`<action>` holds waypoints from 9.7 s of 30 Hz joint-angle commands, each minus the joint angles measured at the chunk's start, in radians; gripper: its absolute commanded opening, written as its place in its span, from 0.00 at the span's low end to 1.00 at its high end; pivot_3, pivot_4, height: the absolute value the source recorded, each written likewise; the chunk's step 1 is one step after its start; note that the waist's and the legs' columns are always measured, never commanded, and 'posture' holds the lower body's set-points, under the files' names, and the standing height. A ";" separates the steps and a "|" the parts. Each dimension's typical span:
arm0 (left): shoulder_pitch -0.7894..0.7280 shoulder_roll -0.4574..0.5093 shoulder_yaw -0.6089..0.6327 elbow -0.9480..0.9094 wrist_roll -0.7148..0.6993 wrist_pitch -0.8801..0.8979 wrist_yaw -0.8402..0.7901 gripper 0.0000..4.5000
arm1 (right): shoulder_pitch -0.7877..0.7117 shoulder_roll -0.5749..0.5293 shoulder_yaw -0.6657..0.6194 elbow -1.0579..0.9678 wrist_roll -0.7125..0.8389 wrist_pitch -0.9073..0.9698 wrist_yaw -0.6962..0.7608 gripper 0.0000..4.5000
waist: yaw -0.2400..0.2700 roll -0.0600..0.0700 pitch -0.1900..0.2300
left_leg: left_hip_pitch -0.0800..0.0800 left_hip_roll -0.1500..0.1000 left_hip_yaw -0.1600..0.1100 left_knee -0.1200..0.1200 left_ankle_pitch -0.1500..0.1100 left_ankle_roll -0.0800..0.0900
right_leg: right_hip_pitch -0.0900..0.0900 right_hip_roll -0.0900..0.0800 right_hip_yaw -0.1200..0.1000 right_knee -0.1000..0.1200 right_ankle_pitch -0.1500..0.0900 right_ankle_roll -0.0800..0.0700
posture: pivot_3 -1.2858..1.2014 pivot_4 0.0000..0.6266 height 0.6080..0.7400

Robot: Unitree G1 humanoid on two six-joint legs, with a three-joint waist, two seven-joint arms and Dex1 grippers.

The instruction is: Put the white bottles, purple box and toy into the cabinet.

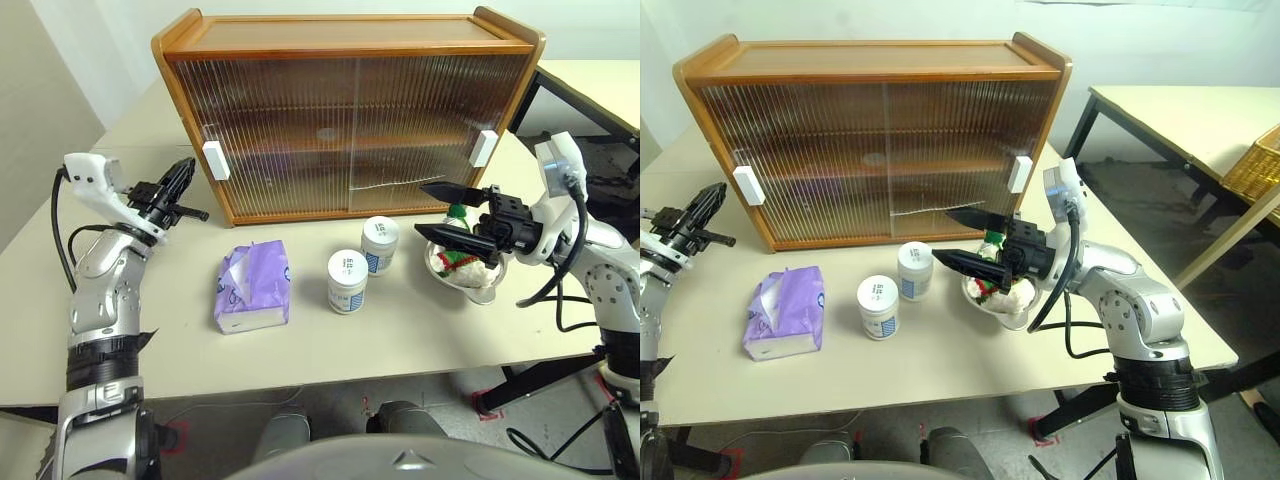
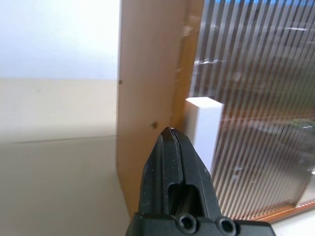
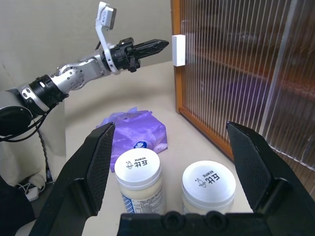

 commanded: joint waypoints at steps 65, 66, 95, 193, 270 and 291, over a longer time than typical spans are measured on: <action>-0.372 -0.146 -0.364 0.258 0.102 0.000 -0.375 0.00 | 0.039 -0.002 -0.024 -0.082 0.016 0.003 -0.087 1.00 | -0.036 0.000 0.000 | -0.009 -0.001 0.000 0.018 -0.007 0.012 | 0.000 0.000 0.001 -0.002 0.003 0.009 | 0.43 0.00 1.00; -0.374 -0.146 -0.362 0.259 0.102 -0.001 -0.376 0.00 | 0.040 -0.003 -0.024 -0.084 0.016 0.003 -0.088 1.00 | -0.037 0.000 0.000 | -0.009 -0.001 0.000 0.018 -0.007 0.012 | 0.000 0.000 0.001 -0.002 0.003 0.009 | 0.43 0.00 1.00; -0.286 -0.111 -0.272 0.187 0.118 0.043 -0.192 0.00 | 0.018 -0.009 -0.015 -0.064 0.011 0.009 -0.070 1.00 | -0.032 0.001 0.000 | -0.011 -0.001 0.001 0.018 -0.009 0.015 | -0.003 0.000 0.002 -0.004 0.002 0.009 | 0.44 0.00 1.00; 0.315 0.653 -0.318 -0.417 0.073 0.268 -0.825 1.00 | -0.088 0.033 0.053 0.024 -0.034 0.033 -0.012 1.00 | -0.001 0.006 -0.003 | -0.017 0.009 -0.009 0.010 -0.014 0.011 | -0.030 0.002 0.024 0.003 0.014 -0.030 | 0.48 0.00 1.00; -0.899 0.558 -0.880 0.198 -0.019 -0.069 -1.051 0.01 | -0.074 0.076 0.068 0.077 -0.093 -0.042 0.017 1.00 | -0.014 0.009 -0.004 | -0.026 0.008 -0.017 0.016 -0.010 0.019 | -0.033 0.003 0.027 0.000 0.024 -0.012 | 0.47 0.00 1.00; -1.036 0.422 -0.932 0.614 0.109 -0.381 -1.051 0.01 | -0.058 0.093 0.068 0.054 -0.092 -0.046 -0.007 1.00 | -0.030 0.009 -0.004 | -0.028 0.006 -0.018 0.017 -0.009 0.020 | -0.032 0.001 0.030 -0.001 0.021 0.001 | 0.46 0.00 1.00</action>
